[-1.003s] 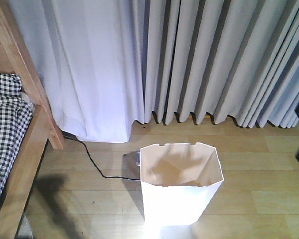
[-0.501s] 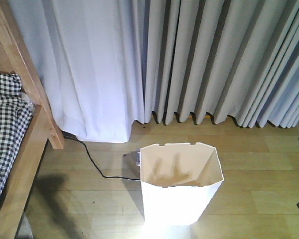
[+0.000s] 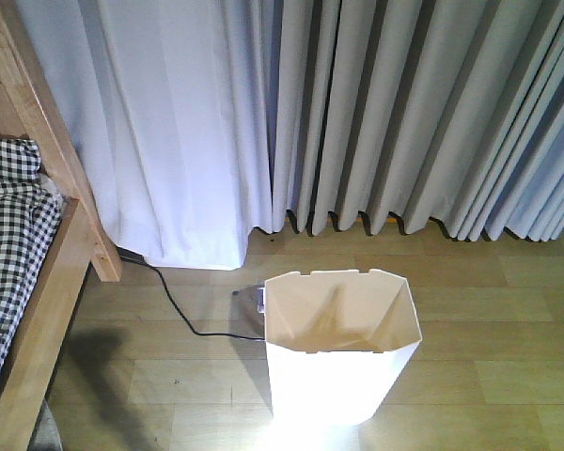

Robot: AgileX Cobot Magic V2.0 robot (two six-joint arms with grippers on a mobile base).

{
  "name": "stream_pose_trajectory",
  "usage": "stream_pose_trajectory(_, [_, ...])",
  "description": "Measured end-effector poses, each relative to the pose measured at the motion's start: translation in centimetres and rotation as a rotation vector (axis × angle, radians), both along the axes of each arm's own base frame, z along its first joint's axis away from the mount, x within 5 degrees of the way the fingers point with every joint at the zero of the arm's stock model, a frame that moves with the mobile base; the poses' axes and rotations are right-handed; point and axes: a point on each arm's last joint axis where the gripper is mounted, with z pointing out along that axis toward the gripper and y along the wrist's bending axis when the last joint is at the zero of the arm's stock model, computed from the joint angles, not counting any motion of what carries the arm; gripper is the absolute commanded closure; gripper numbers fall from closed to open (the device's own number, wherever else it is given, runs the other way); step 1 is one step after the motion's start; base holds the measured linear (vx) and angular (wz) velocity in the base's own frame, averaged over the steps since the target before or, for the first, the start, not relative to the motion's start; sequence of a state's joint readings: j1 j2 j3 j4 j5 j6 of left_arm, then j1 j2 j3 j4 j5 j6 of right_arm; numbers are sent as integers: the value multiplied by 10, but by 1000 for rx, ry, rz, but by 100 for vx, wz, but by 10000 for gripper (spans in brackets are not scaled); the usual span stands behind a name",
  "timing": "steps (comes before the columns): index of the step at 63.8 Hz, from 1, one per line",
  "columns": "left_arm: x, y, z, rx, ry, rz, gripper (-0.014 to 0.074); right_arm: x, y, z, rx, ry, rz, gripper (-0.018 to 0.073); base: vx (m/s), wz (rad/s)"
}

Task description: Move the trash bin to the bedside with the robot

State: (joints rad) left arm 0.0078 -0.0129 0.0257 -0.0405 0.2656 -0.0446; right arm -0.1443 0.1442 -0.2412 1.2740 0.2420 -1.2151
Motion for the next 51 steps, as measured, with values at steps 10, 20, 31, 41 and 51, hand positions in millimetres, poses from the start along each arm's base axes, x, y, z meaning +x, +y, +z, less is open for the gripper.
stream_pose_trajectory(10, [0,0,0,0,0,0,602,0,0,0,9,-2,-2,568,0,0])
stream_pose_trajectory(20, [0,0,0,0,0,0,602,0,-3,0,3,-9,-31,568,0,0])
stream_pose_trajectory(31, [0,0,0,0,0,0,602,1,-4,-8,-85,56,-53,568,0,0])
stream_pose_trajectory(41, [0,0,0,0,0,0,602,1,-11,-18,-29,170,-124,568,0,0])
stream_pose_trajectory(51, [0,0,0,0,0,0,602,2,-16,-38,4,195,-165,568,0,0])
